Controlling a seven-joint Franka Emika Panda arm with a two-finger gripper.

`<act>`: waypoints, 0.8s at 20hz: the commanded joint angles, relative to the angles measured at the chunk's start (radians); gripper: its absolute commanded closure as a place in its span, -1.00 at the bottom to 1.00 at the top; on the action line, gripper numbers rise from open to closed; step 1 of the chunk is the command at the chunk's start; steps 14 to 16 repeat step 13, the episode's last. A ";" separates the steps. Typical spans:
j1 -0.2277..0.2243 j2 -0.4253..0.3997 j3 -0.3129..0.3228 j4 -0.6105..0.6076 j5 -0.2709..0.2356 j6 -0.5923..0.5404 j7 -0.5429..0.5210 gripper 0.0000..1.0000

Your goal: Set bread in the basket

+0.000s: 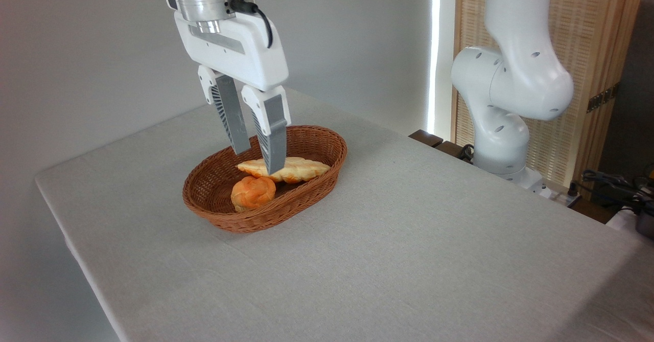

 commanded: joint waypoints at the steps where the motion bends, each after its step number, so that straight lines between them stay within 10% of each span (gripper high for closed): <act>1: -0.017 -0.014 0.033 -0.002 0.007 -0.013 0.017 -1.00; 16: -0.014 -0.014 0.049 -0.001 0.011 -0.015 0.017 -1.00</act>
